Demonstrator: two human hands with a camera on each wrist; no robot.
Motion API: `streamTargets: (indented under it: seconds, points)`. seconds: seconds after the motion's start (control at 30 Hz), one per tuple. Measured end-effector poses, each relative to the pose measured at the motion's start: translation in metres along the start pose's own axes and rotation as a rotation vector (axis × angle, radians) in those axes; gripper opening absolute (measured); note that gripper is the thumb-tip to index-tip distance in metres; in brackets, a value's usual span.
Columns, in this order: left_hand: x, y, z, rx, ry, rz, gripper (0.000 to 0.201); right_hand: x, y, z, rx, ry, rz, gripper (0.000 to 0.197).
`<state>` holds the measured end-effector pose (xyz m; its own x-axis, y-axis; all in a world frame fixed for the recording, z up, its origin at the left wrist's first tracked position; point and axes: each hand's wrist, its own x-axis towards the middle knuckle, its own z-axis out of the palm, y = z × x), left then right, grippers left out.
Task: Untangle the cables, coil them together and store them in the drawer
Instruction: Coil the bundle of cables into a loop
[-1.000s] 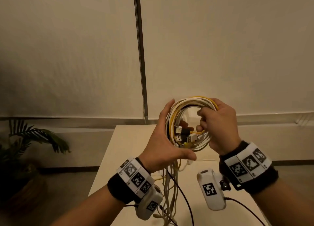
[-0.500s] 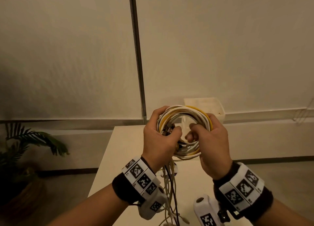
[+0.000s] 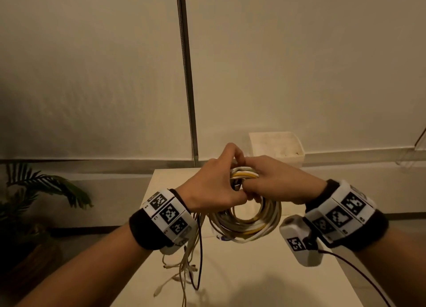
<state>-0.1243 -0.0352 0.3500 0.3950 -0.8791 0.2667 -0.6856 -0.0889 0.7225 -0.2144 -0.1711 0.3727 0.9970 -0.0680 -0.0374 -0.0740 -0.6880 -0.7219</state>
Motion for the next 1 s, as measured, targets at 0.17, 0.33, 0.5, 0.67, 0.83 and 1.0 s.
streamTargets:
  seconds: [0.17, 0.33, 0.5, 0.67, 0.83, 1.0]
  points:
    - [-0.009, 0.001, 0.002, -0.261, 0.074, -0.048, 0.069, -0.002, 0.008, 0.004, 0.249, 0.120, -0.055, 0.031]
    - [-0.027, -0.018, 0.012, -0.532, 0.233, -0.069, 0.097, -0.010, 0.017, 0.012, 0.369, 0.277, -0.109, 0.030]
    - [-0.040, -0.029, 0.028, -0.611, 0.235, -0.085, 0.085, -0.016, 0.023, 0.011, 0.636, 0.437, -0.109, 0.033]
    - [-0.029, -0.020, 0.042, -0.627, 0.439, -0.077, 0.055, -0.014, 0.020, 0.037, 0.676, 0.688, -0.127, 0.032]
    - [-0.021, -0.018, 0.044, -0.645, 0.502, -0.146, 0.023, -0.014, 0.026, 0.053, 0.752, 0.701, -0.104, 0.028]
    - [-0.017, -0.018, 0.026, -0.508, 0.400, -0.150, 0.022, -0.023, 0.035, 0.033, 0.585, 0.420, -0.073, 0.034]
